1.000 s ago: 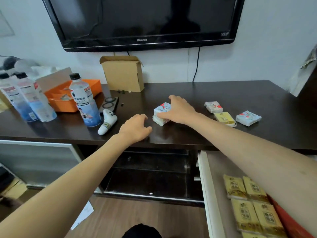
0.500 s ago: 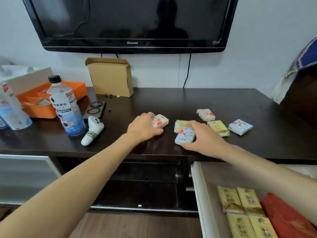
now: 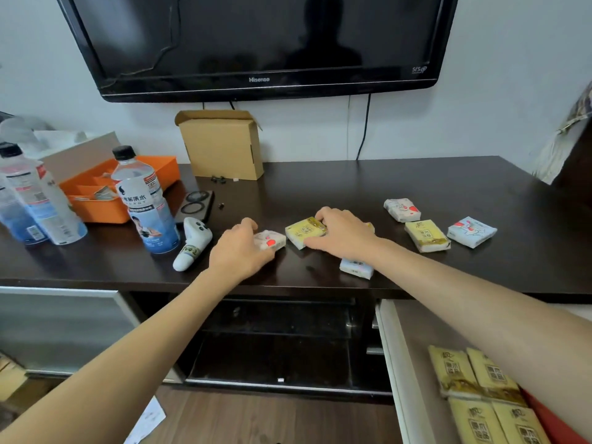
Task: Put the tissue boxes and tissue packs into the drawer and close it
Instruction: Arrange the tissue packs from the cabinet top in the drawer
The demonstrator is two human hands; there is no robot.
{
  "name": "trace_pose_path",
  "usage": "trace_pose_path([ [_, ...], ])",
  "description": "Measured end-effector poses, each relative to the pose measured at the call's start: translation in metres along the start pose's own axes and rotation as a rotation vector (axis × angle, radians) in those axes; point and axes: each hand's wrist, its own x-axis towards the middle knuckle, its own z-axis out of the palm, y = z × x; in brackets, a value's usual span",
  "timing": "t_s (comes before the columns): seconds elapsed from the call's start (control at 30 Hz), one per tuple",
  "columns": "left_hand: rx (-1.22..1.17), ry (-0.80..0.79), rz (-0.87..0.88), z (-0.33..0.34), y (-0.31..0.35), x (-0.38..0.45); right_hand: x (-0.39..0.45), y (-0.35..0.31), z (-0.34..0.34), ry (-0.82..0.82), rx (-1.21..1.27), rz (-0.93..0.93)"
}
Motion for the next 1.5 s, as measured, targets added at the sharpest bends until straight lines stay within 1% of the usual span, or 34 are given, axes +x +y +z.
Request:
trace_pose_path([
  [0.1, 0.081, -0.062, 0.009, 0.005, -0.009, -0.01, 0.02, -0.016, 0.016, -0.074, -0.183, -0.027],
  [0.2, 0.091, -0.122, 0.022, 0.004, -0.009, -0.012, 0.032, -0.019, 0.023, -0.093, -0.202, -0.03],
  [0.33, 0.041, -0.296, 0.037, 0.004, -0.002, -0.009, 0.032, -0.009, 0.008, -0.018, -0.212, -0.067],
  [0.4, 0.025, -0.346, 0.057, 0.007, 0.003, -0.006, 0.026, 0.001, -0.007, 0.038, -0.161, -0.057],
  [0.47, 0.014, -0.353, 0.064, 0.009, 0.008, -0.002, 0.016, 0.015, -0.023, 0.082, -0.128, 0.0],
  [0.53, -0.011, -0.352, 0.058, 0.011, 0.016, 0.001, -0.001, 0.033, -0.037, 0.114, -0.181, 0.067],
  [0.6, -0.044, -0.364, 0.062, 0.014, 0.025, 0.002, -0.024, 0.054, -0.047, 0.093, -0.257, 0.124],
  [0.7, -0.059, -0.39, 0.131, 0.02, 0.047, -0.001, -0.062, 0.082, -0.054, 0.036, -0.34, 0.223],
  [0.8, -0.027, -0.42, 0.188, 0.024, 0.071, -0.005, -0.088, 0.096, -0.053, 0.084, -0.3, 0.282],
  [0.9, 0.137, -0.422, 0.23, 0.02, 0.088, -0.008, -0.097, 0.1, -0.048, 0.113, -0.348, 0.272],
  [0.97, 0.306, -0.358, 0.281, 0.015, 0.098, -0.011, -0.1, 0.099, -0.044, 0.097, -0.43, 0.262],
  [1.0, 0.348, -0.318, 0.317, 0.012, 0.103, -0.013, -0.1, 0.099, -0.043, 0.076, -0.457, 0.255],
  [1.07, 0.288, -0.287, 0.402, 0.011, 0.114, -0.017, -0.102, 0.099, -0.043, 0.036, -0.488, 0.196],
  [1.1, 0.226, -0.292, 0.44, 0.013, 0.12, -0.02, -0.103, 0.101, -0.046, 0.096, -0.446, 0.175],
  [1.13, 0.182, -0.296, 0.468, 0.015, 0.126, -0.024, -0.103, 0.107, -0.05, 0.193, -0.37, 0.173],
  [1.2, 0.169, -0.29, 0.495, 0.022, 0.136, -0.033, -0.097, 0.126, -0.062, 0.399, -0.258, 0.2],
  [1.23, 0.196, -0.286, 0.506, 0.026, 0.14, -0.037, -0.093, 0.141, -0.068, 0.459, -0.233, 0.235],
  [1.27, 0.238, -0.287, 0.524, 0.03, 0.142, -0.039, -0.089, 0.157, -0.075, 0.476, -0.207, 0.288],
  [1.3, 0.283, -0.292, 0.551, 0.033, 0.144, -0.041, -0.085, 0.174, -0.082, 0.449, -0.192, 0.348],
  [1.33, 0.318, -0.296, 0.579, 0.034, 0.145, -0.041, -0.081, 0.189, -0.087, 0.369, -0.178, 0.405],
  [1.4, 0.322, -0.3, 0.625, 0.035, 0.145, -0.04, -0.078, 0.213, -0.092, 0.148, -0.119, 0.463],
  [1.43, 0.299, -0.306, 0.636, 0.035, 0.145, -0.04, -0.079, 0.221, -0.093, 0.071, -0.106, 0.47],
  [1.5, 0.244, -0.343, 0.627, 0.035, 0.145, -0.038, -0.081, 0.23, -0.095, 0.021, -0.084, 0.476],
])
